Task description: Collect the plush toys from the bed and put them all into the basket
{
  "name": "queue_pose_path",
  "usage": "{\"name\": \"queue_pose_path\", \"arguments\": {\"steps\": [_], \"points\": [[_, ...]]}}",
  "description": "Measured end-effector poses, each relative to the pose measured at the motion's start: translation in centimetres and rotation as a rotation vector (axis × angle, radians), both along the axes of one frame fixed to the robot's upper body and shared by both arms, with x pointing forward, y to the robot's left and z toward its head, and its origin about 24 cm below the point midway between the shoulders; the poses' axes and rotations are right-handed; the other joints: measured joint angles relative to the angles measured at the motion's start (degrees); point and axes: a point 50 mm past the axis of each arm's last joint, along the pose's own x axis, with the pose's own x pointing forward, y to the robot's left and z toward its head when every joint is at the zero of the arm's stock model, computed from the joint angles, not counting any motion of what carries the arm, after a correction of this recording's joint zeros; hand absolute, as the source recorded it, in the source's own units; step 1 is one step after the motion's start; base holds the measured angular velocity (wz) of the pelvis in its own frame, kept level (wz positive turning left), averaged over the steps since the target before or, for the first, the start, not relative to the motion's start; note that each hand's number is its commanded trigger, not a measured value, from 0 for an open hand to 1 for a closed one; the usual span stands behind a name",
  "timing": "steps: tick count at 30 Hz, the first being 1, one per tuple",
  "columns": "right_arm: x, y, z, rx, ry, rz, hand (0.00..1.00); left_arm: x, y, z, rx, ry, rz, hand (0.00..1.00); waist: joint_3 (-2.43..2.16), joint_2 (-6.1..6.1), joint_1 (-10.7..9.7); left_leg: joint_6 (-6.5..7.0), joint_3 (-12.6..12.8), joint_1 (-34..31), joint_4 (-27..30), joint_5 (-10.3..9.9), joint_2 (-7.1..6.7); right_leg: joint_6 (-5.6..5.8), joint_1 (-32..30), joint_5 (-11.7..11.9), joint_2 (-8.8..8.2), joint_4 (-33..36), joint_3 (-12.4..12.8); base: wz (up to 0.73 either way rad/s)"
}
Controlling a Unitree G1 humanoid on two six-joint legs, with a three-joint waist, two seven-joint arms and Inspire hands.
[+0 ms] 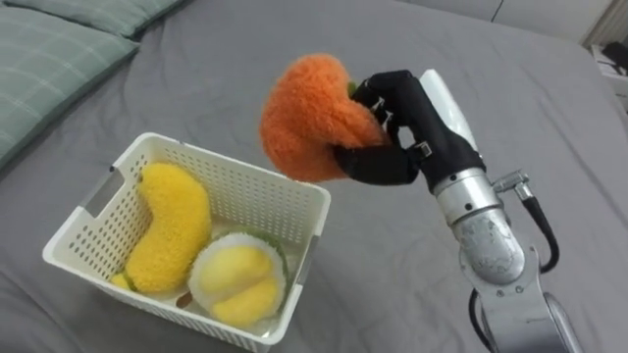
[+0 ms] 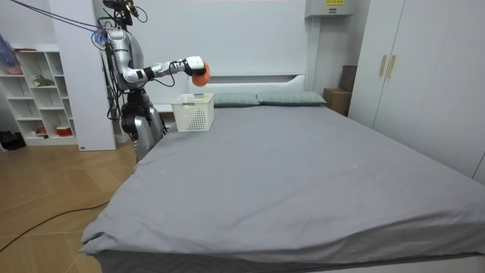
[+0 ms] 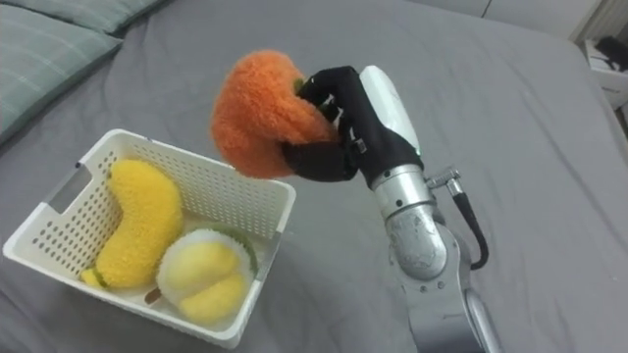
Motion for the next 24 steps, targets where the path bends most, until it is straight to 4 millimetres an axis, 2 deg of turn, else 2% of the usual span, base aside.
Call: {"name": "queue_pose_path", "arguments": {"steps": [2, 3, 4, 5, 6, 7, 11, 15, 24], "points": [[0.0, 0.7, 0.1, -0.009, -0.002, 0.032, 1.0, 0.1, 0.1, 0.0, 0.003, 0.0, -0.006, 0.0, -0.14, -0.26, 0.22, 0.01, -0.48, -0.2, 0.0, 0.0, -0.07, 0.0, 0.01, 0.0, -0.07, -0.01, -0.62, 0.11], [0.0, 0.9, 0.1, -0.015, 0.002, 0.048, 0.87, 0.2, 0.2, 0.1, 0.006, 0.0, -0.011, 0.0, -0.23, -0.41, 0.29, 0.01, -0.69, -0.28, 0.02, 0.01, -0.08, 0.0, 0.05, 0.0, -0.13, -0.01, -1.03, 0.14], [-0.1, 1.2, 0.1, -0.02, 0.007, 0.063, 0.63, 0.2, 0.4, 0.1, 0.01, 0.003, -0.014, 0.0, -0.25, -0.44, 0.74, 0.01, -0.83, -0.29, 0.03, 0.0, -0.09, 0.01, 0.1, 0.0, -0.14, -0.02, -1.12, 0.09], [-0.1, 1.4, 0.0, -0.024, 0.009, 0.071, 0.5, 0.2, 0.5, 0.1, 0.012, 0.004, -0.014, 0.0, -0.24, -0.42, 1.09, 0.01, -0.9, -0.33, 0.03, 0.0, -0.1, 0.01, 0.08, -0.01, -0.15, -0.02, -1.14, 0.03], [-0.2, 1.6, -0.1, -0.029, 0.017, 0.085, 0.14, 0.3, 0.5, 0.2, 0.014, 0.003, -0.015, 0.0, -0.22, -0.39, 1.65, 0.03, -0.97, -0.4, 0.02, 0.0, -0.12, 0.02, 0.02, -0.01, -0.17, -0.04, -1.11, 0.03], [-0.2, 1.7, -0.1, -0.031, 0.023, 0.092, 0.02, 0.3, 0.5, 0.2, 0.015, 0.001, -0.016, 0.0, -0.2, -0.37, 1.86, 0.03, -1.12, -0.43, 0.02, 0.0, -0.14, 0.02, 0.03, -0.01, -0.17, -0.04, -1.02, 0.04], [-0.6, 3.0, -0.8, -0.04, 0.056, 0.157, 0.0, 1.0, 0.2, 0.2, 0.008, -0.01, -0.049, 0.0, 0.13, 0.06, 3.13, 0.03, -1.52, -0.43, 0.05, 0.0, -0.17, 0.03, 0.16, -0.02, -0.15, -0.05, -1.01, 0.05], [-0.9, 4.1, -1.8, -0.063, 0.11, 0.218, 0.0, 1.6, 0.1, 0.3, 0.002, -0.023, -0.055, 0.0, 0.34, 0.28, 3.27, 0.03, -2.05, -0.68, 0.21, 0.0, -0.22, 0.06, 0.15, -0.04, -0.15, -0.05, -1.04, 0.06], [-0.7, 4.1, -2.5, -0.074, 0.14, 0.221, 0.0, 1.8, -0.1, 0.3, -0.015, -0.027, -0.081, 0.0, 0.38, 0.19, 3.23, 0.03, -2.49, -1.24, 0.24, 0.0, -0.23, 0.06, -0.21, -0.04, -0.17, -0.12, -1.62, 0.02]]}}
